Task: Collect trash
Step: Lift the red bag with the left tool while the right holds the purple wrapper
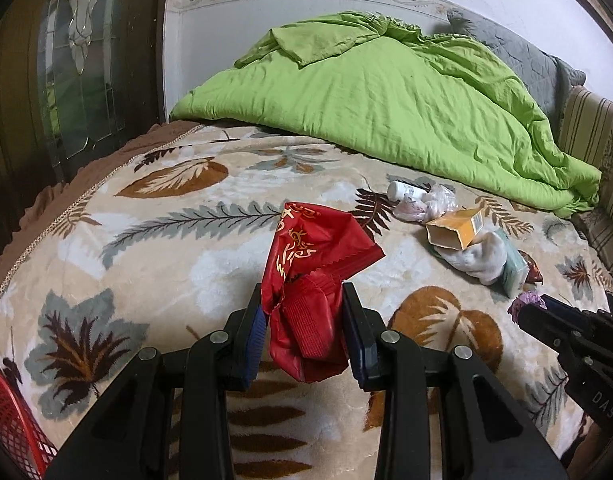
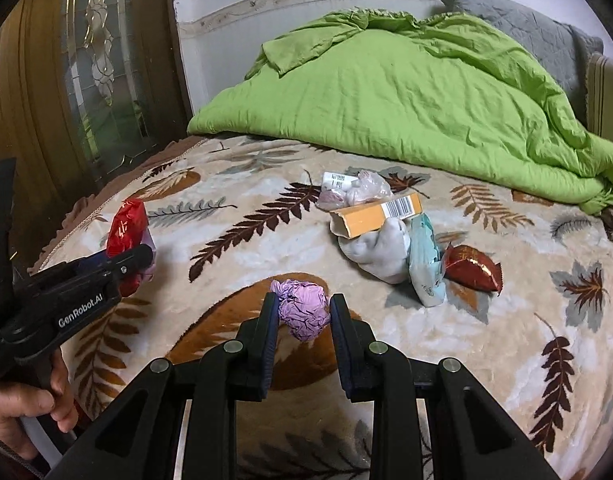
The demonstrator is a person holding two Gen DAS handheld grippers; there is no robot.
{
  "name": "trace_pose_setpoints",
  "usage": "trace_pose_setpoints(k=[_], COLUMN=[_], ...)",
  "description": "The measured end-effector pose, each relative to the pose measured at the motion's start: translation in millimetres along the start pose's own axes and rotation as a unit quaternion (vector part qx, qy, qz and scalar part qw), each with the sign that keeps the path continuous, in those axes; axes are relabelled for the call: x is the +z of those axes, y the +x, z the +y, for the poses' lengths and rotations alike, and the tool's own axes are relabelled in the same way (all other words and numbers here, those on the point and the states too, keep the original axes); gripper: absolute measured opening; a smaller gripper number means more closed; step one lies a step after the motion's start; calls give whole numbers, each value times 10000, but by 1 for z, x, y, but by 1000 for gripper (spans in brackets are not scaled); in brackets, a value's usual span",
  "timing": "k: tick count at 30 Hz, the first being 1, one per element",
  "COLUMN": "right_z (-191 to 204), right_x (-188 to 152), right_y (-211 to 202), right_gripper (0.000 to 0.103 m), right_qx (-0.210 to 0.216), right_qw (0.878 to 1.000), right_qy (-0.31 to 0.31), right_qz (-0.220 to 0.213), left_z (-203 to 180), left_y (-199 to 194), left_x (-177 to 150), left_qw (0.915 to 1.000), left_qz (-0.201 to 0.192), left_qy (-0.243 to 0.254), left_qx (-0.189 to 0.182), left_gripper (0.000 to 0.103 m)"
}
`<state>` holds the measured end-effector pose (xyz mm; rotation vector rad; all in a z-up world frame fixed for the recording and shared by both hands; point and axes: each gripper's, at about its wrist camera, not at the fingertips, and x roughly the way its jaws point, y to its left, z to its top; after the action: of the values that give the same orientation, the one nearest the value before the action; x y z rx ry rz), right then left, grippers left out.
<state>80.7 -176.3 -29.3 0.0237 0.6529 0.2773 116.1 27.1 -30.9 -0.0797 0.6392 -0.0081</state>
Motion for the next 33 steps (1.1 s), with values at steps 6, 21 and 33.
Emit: trace_pose_setpoints(k=[6, 21, 33], right_z=[3, 0, -1], right_x=[0, 2, 2], right_y=[0, 0, 1], right_gripper=[28, 28, 28], right_qx=[-20, -56, -69], right_qw=[10000, 10000, 10000], right_qy=[-56, -18, -29], right_qz=[-25, -18, -9], left_z=[1, 0, -2], left_y=[0, -2, -3], left_x=[0, 1, 1], left_qw=[10000, 9998, 9996], left_qz=[-33, -116, -144], left_qy=[12, 119, 227], left_qx=[40, 85, 114], left_gripper=[34, 34, 34])
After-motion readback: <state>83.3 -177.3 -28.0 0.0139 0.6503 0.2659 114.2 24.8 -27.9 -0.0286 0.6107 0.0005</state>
